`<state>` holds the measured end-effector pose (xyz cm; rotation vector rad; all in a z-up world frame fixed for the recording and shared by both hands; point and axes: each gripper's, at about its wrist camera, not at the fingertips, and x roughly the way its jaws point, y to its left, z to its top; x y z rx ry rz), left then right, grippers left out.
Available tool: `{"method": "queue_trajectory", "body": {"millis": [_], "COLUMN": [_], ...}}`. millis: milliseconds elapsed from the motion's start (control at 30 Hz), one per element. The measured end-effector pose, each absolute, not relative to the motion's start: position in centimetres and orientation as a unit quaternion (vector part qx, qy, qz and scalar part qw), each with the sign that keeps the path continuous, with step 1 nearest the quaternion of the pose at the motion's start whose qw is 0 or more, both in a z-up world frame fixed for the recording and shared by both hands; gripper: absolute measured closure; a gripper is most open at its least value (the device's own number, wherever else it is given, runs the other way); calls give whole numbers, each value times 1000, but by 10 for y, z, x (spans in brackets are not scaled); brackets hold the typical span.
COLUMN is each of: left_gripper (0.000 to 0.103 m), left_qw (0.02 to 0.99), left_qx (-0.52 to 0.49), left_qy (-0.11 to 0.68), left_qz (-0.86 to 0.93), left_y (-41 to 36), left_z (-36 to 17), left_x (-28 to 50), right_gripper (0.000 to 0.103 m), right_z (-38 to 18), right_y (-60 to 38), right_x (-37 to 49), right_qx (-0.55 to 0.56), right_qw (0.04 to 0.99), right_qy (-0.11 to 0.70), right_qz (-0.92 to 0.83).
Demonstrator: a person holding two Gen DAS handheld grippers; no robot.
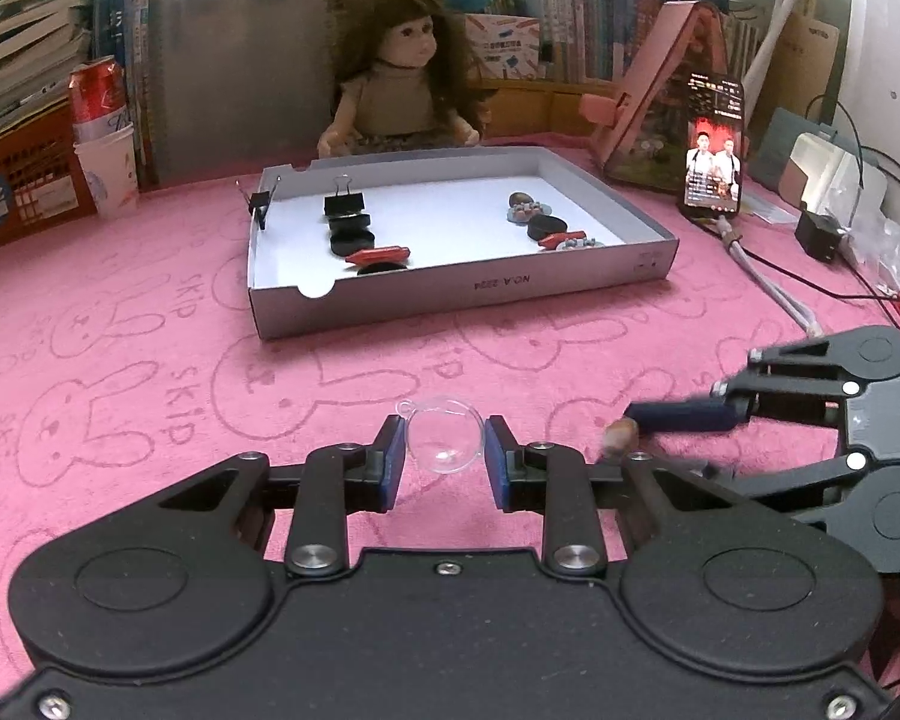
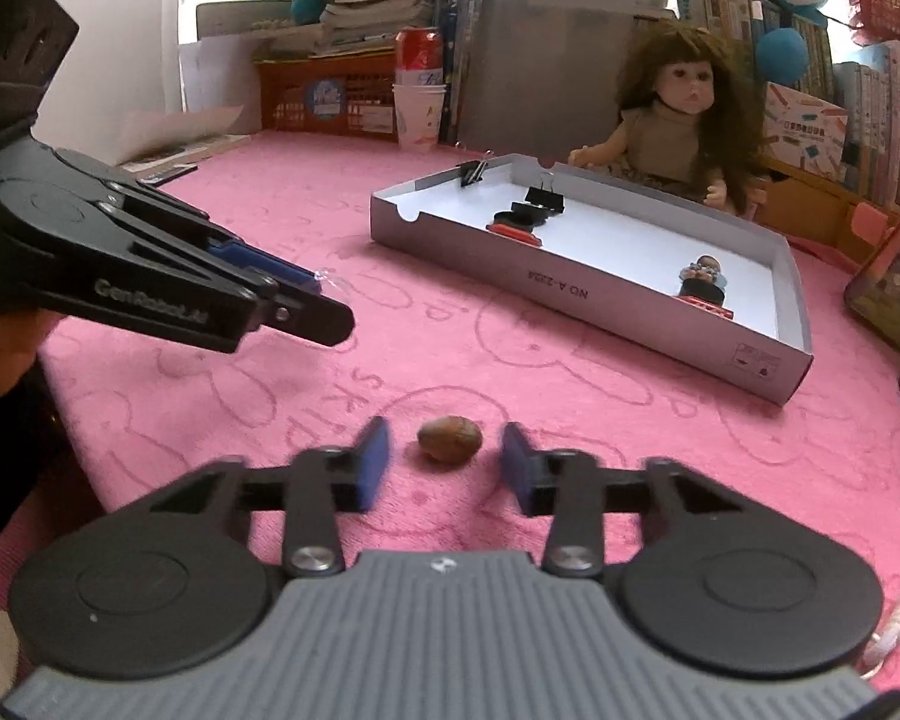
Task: Organize rigid objects
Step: 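Grasp the clear plastic dome with the left tool while the right tool grasps a walnut, then carry the dome and walnut into the tray and open both tools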
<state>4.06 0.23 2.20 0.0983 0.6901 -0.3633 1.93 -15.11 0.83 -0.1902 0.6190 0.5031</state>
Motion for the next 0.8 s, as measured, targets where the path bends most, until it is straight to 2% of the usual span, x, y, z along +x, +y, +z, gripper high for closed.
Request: {"method": "queue_trajectory", "body": {"millis": [400, 800], "left_gripper": [77, 77], "left_qw": [937, 943], "left_qx": [34, 2], "left_qy": [309, 316], "left_qz": [-160, -109], "left_y": [-5, -15], "left_z": [37, 42], "left_x": [68, 163], "right_gripper": [76, 76], "right_z": [28, 52], "right_y": [-170, -206], "right_x": [47, 134], "right_qx": [-39, 28], "right_qw": [934, 945], "right_qy": [303, 312], "right_qz": [188, 91]}}
